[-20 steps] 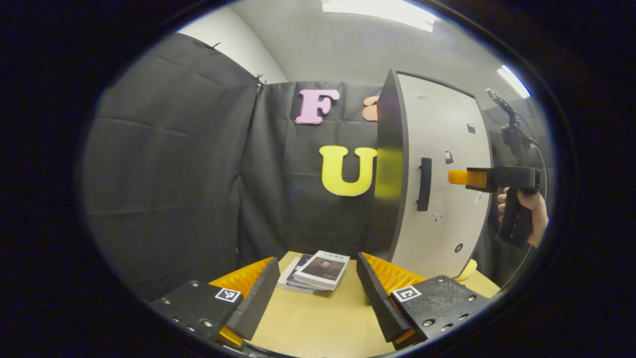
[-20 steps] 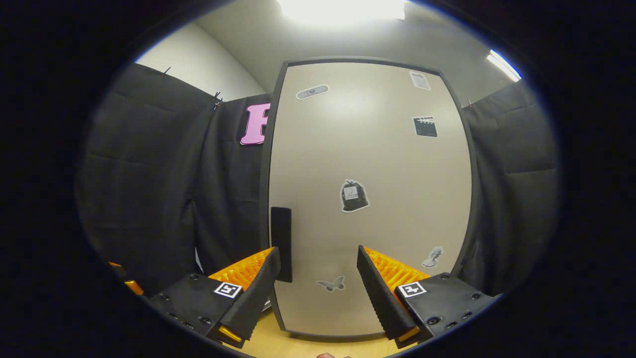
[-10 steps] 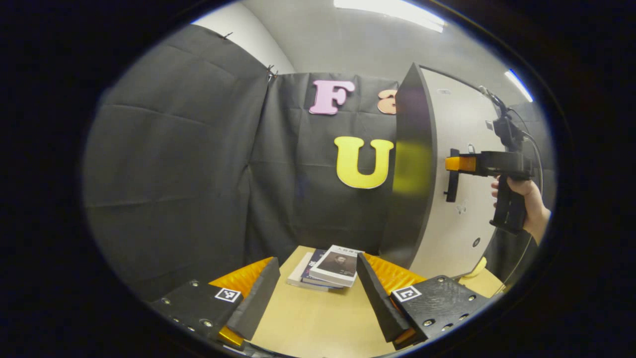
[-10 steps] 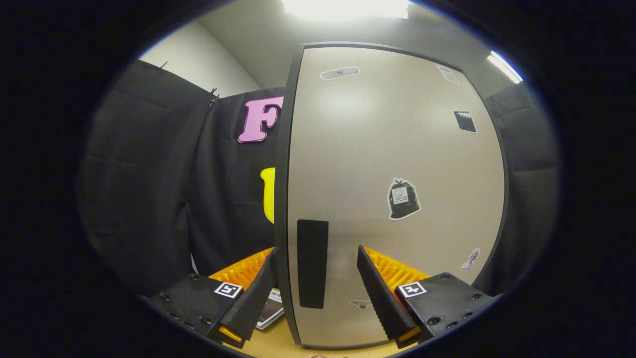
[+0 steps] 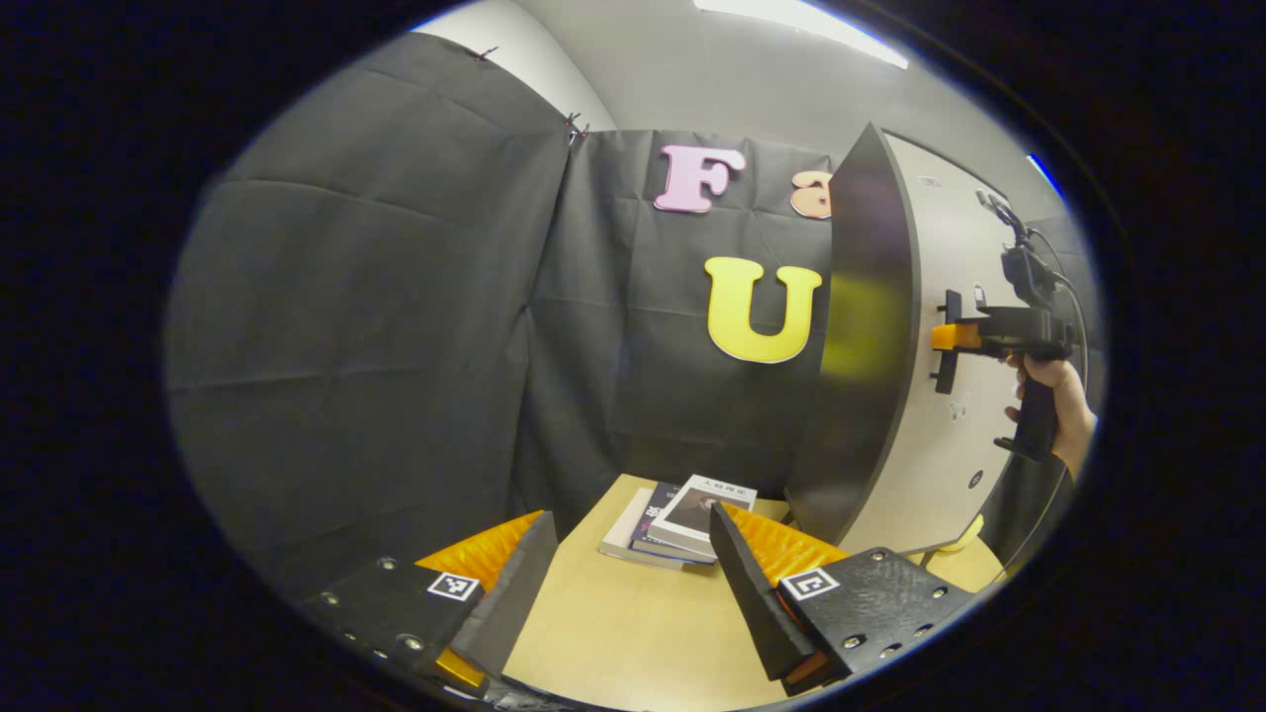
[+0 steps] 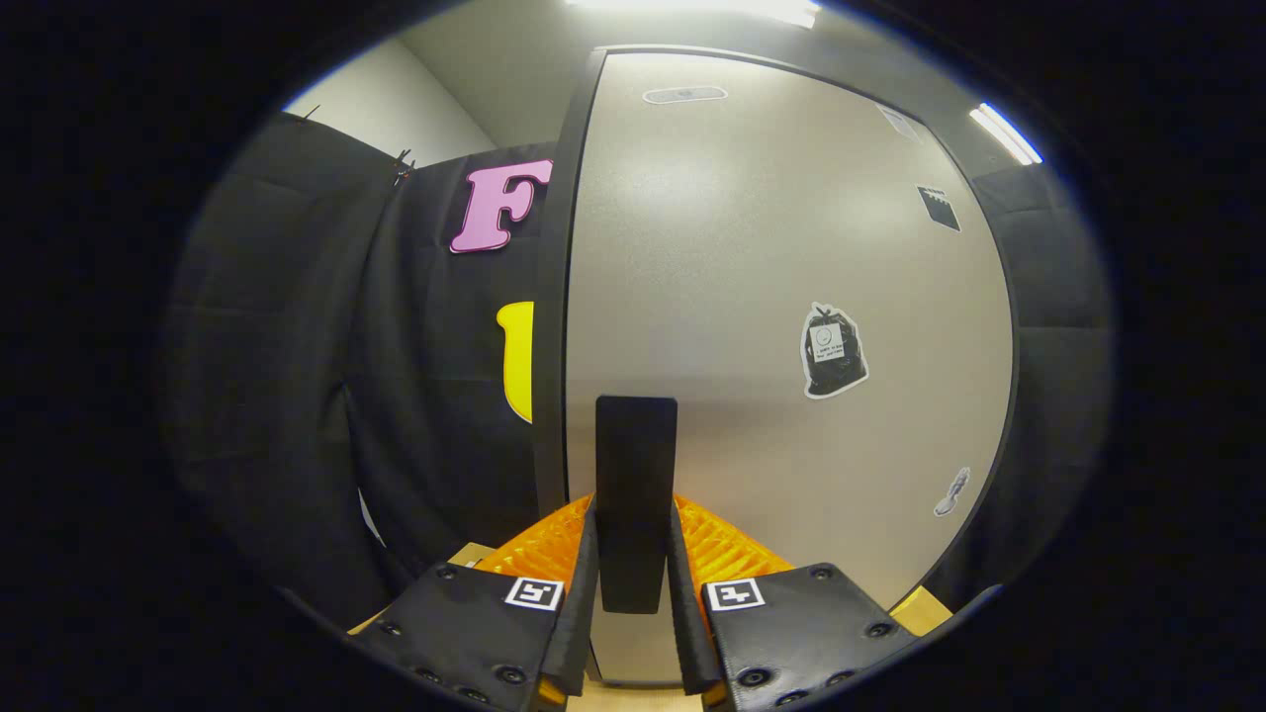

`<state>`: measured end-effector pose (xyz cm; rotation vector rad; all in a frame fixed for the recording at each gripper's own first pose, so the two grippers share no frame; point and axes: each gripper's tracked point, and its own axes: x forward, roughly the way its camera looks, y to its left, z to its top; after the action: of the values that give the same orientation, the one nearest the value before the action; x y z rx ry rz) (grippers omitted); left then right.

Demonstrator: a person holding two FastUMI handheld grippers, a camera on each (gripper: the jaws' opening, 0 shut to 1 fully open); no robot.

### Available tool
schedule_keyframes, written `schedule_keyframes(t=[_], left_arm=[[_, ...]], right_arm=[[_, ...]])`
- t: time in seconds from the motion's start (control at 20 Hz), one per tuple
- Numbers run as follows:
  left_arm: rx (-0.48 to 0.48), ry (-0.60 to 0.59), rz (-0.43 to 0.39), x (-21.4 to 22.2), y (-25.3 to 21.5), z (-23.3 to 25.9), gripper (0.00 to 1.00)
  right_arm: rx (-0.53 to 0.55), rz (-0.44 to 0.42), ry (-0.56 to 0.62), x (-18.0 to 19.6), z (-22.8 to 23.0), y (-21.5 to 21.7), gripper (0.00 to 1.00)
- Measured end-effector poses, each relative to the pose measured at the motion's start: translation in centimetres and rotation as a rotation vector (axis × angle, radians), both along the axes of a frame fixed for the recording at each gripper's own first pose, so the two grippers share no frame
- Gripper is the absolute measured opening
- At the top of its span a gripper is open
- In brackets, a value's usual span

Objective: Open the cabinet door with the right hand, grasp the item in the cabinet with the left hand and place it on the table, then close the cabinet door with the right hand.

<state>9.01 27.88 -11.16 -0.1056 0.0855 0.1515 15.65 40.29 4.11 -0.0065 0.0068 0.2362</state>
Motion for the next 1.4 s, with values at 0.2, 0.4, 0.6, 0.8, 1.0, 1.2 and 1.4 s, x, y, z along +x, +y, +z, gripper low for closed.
schedule_keyframes(t=[0.2, 0.4, 0.6, 0.8, 1.0, 1.2, 1.4], left_arm=[[-0.009, 0.006, -0.009, 0.1, -0.1, -0.2, 0.93], [0.002, 0.028, -0.045, 0.5, -1.2, -1.0, 0.93], [0.025, 0.062, -0.085, 1.2, -2.8, -1.8, 0.94], [-0.016, 0.054, -0.127, 2.0, -5.0, -1.1, 0.94], [-0.001, 0.037, -0.105, 1.8, -6.5, 0.2, 0.94], [-0.021, 0.029, -0.07, -0.2, -9.6, 1.4, 0.93], [-0.028, 0.01, -0.041, -3.0, -13.0, 2.9, 0.92]], right_arm=[[-0.008, 0.009, 0.017, -0.3, 0.1, 0.0, 0.29], [0.002, 0.042, 0.015, -0.3, 0.0, 0.1, 0.19], [-0.028, 0.066, 0.009, -0.8, -0.1, -0.1, 0.13], [-0.025, 0.09, 0.017, -1.8, 0.0, -0.2, 0.13], [-0.033, 0.159, 0.016, -3.0, 0.3, -0.4, 0.12], [-0.036, 0.252, 0.006, -5.0, 0.7, -0.8, 0.12], [-0.028, 0.332, 0.011, -6.9, 0.9, -1.5, 0.13]])
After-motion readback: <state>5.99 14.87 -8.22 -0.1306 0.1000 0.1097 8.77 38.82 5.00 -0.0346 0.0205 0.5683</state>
